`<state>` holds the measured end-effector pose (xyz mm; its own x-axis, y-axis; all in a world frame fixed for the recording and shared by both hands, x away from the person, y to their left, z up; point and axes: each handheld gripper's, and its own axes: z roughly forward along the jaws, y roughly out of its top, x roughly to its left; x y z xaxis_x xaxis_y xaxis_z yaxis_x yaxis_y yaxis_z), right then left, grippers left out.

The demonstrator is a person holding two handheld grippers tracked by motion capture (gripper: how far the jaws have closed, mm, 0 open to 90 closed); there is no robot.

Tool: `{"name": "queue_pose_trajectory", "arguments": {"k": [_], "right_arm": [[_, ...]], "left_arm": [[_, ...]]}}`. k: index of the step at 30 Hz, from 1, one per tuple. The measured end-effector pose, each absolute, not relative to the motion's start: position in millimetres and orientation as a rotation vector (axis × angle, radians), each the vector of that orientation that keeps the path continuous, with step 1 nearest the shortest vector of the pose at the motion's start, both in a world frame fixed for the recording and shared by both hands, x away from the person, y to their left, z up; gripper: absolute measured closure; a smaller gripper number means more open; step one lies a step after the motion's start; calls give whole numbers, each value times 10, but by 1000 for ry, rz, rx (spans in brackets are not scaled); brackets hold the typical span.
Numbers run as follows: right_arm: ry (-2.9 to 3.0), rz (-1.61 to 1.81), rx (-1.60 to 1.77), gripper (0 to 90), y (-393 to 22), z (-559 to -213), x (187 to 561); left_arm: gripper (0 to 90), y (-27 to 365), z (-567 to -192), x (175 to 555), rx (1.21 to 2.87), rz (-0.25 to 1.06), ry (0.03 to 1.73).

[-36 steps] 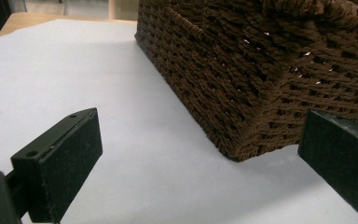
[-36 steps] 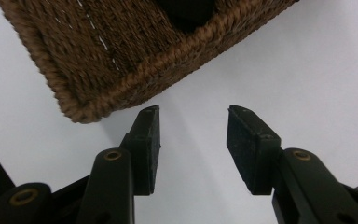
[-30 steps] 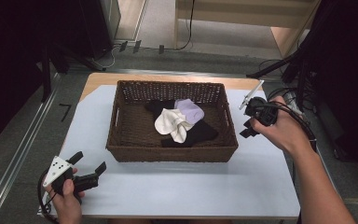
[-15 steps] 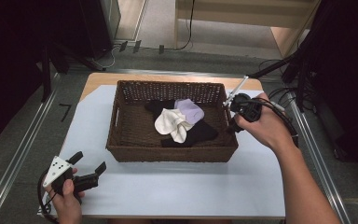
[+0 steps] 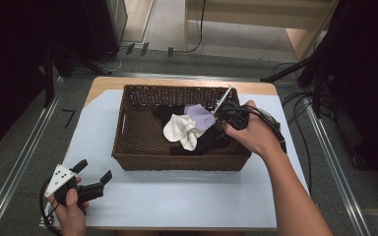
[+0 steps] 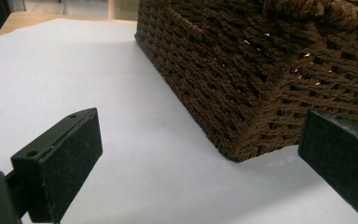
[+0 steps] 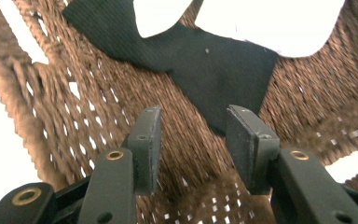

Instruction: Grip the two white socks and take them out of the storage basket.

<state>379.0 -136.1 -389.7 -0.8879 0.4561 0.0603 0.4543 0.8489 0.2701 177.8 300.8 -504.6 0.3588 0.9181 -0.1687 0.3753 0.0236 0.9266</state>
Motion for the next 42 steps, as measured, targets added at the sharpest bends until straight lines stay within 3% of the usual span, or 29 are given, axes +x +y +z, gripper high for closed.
{"name": "queue_pose_trajectory", "arguments": {"k": [10, 42], "right_arm": [[3016, 431, 781, 556, -1097, -4044, 3890], [2940, 461, 896, 379, -432, -4300, 4218]], "left_arm": [[5, 3009, -5049, 1782, 1551, 637, 1202], [5, 3014, -5050, 1786, 1550, 633, 1204]]}}
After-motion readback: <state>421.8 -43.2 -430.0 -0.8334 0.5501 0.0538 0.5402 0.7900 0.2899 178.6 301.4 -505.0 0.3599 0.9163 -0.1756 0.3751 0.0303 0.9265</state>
